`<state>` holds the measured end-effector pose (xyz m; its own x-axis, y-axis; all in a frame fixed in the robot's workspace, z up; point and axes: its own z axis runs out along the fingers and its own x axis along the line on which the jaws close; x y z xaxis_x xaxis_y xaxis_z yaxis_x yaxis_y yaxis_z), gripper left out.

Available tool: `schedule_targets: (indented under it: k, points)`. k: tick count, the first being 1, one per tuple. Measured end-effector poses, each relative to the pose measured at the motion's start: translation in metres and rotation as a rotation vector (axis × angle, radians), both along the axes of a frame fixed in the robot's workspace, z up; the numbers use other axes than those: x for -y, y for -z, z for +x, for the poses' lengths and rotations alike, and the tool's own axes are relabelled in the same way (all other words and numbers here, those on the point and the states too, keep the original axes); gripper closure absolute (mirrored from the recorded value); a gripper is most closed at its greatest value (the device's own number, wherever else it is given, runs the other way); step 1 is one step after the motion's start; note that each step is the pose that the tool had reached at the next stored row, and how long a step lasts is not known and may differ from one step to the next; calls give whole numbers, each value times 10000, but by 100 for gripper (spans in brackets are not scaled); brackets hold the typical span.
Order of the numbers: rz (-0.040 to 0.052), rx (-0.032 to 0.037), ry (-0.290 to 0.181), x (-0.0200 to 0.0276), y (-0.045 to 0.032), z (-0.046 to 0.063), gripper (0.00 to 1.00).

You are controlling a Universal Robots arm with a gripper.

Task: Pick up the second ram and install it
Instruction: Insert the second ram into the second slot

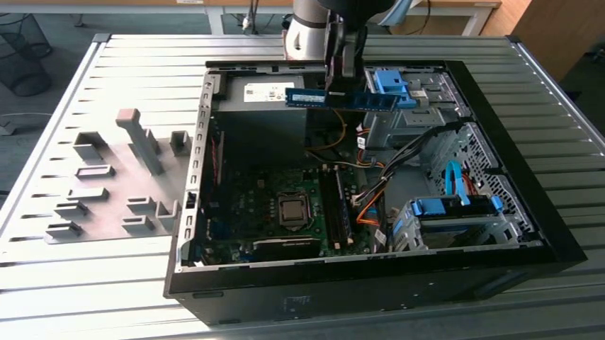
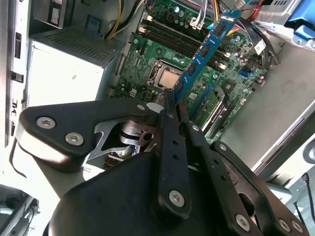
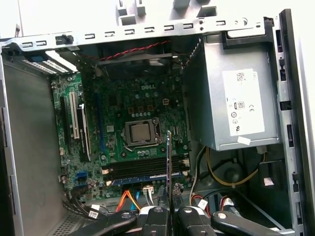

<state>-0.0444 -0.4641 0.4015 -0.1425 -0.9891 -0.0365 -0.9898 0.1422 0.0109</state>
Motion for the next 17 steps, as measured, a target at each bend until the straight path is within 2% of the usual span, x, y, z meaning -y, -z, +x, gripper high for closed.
schedule_targets:
  k: [17]
  points:
    - [0, 0, 583, 0, 1, 0, 86]
